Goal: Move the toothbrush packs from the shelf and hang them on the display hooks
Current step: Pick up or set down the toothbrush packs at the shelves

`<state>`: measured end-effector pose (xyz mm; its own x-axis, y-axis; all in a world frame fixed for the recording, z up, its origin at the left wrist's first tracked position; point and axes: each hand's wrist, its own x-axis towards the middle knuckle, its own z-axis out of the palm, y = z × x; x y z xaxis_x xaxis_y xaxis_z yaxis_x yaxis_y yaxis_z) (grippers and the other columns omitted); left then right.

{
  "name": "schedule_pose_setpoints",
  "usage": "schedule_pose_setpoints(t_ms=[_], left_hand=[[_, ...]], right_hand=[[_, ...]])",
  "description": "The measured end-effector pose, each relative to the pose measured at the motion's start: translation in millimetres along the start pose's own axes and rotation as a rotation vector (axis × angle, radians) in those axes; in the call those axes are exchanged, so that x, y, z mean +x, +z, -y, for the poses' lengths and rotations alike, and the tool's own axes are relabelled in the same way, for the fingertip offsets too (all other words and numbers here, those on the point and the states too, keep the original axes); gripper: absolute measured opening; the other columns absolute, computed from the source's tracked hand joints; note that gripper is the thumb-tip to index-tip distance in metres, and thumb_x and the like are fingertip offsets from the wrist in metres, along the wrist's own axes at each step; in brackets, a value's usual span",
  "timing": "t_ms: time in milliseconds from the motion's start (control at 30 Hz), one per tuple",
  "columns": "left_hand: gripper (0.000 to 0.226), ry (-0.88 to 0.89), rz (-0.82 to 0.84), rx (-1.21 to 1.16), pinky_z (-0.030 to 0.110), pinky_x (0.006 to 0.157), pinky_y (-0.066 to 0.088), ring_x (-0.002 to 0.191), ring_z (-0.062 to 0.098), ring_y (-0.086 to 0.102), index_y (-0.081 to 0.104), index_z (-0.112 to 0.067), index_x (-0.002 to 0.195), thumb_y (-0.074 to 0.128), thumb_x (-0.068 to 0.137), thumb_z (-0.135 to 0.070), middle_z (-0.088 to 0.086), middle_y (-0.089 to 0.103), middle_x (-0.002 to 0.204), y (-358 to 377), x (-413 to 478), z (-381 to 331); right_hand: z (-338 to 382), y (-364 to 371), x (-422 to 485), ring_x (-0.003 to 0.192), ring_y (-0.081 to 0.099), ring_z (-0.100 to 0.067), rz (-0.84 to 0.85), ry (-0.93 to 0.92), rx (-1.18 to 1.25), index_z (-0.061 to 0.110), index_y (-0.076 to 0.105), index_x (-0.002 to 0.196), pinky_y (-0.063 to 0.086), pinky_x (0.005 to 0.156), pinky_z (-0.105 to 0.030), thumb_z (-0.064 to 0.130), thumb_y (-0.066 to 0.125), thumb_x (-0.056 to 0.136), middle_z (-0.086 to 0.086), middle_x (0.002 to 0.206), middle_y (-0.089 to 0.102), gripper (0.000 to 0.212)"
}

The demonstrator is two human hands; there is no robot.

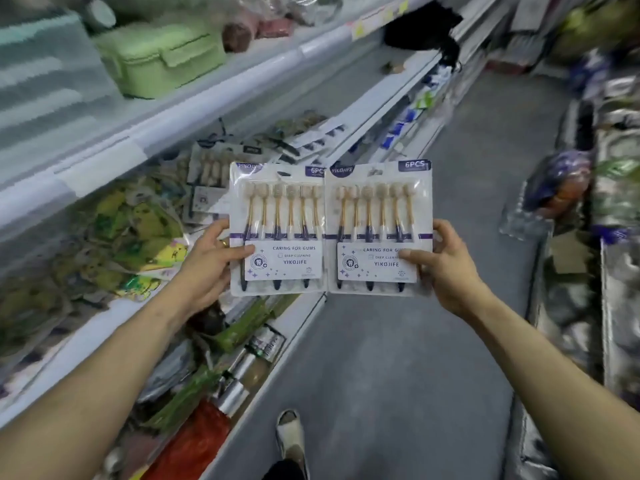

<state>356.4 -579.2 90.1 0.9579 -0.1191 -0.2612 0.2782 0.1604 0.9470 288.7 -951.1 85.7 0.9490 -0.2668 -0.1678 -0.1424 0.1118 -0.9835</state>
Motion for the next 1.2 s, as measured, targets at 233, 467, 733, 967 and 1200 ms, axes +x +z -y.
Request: schedule_pose_setpoints(t_ms=[233, 467, 733, 967, 1200], left_hand=[[0.049, -0.038, 0.276, 0.066, 0.049, 0.093, 0.062, 0.115, 0.037, 0.071, 0.057, -0.01, 0.133, 0.063, 0.091, 0.015, 0.026, 0.067, 0.133, 84, 150, -10], [0.074, -0.122, 0.471, 0.095, 0.052, 0.106, 0.055, 0.131, 0.034, 0.062, 0.052, -0.011, 0.144, 0.085, 0.078, -0.001, 0.019, 0.053, 0.154, 174, 287, -21], [0.055, -0.139, 0.569, 0.153, 0.054, 0.106, 0.054, 0.117, 0.033, 0.068, 0.049, -0.008, 0.147, 0.066, 0.096, 0.002, 0.021, 0.066, 0.136, 299, 404, -27], [0.057, -0.123, 0.531, 0.171, 0.059, 0.112, 0.048, 0.127, 0.042, 0.064, 0.049, -0.012, 0.147, 0.068, 0.095, 0.001, 0.024, 0.068, 0.134, 410, 494, -38], [0.05, -0.027, 0.495, 0.176, 0.043, 0.104, 0.056, 0.11, 0.027, 0.069, 0.053, -0.011, 0.142, 0.066, 0.096, 0.003, 0.014, 0.073, 0.127, 507, 588, -68]], right_hand=[[5, -71, 63, 0.116, 0.072, -0.039, -0.207, 0.0, 0.088, 0.01, 0.057, 0.128, 0.055, 0.103, -0.062, -0.011, 0.078, 0.082, -0.019, 0.125, 0.073, 0.055], [25, -118, 118, 0.114, 0.072, -0.038, -0.421, -0.016, 0.156, 0.012, 0.058, 0.126, 0.053, 0.104, -0.064, -0.013, 0.076, 0.079, -0.017, 0.12, 0.076, 0.056], [41, -185, 206, 0.113, 0.072, -0.042, -0.563, -0.01, 0.235, 0.008, 0.056, 0.129, 0.059, 0.096, -0.058, -0.013, 0.072, 0.087, -0.019, 0.119, 0.076, 0.05], [64, -279, 321, 0.11, 0.074, -0.038, -0.55, -0.032, 0.295, 0.01, 0.056, 0.128, 0.064, 0.087, -0.052, -0.01, 0.071, 0.089, -0.02, 0.12, 0.075, 0.047], [104, -359, 435, 0.104, 0.076, -0.038, -0.561, -0.042, 0.292, 0.004, 0.054, 0.134, 0.065, 0.082, -0.049, -0.011, 0.072, 0.088, -0.022, 0.116, 0.076, 0.052]])
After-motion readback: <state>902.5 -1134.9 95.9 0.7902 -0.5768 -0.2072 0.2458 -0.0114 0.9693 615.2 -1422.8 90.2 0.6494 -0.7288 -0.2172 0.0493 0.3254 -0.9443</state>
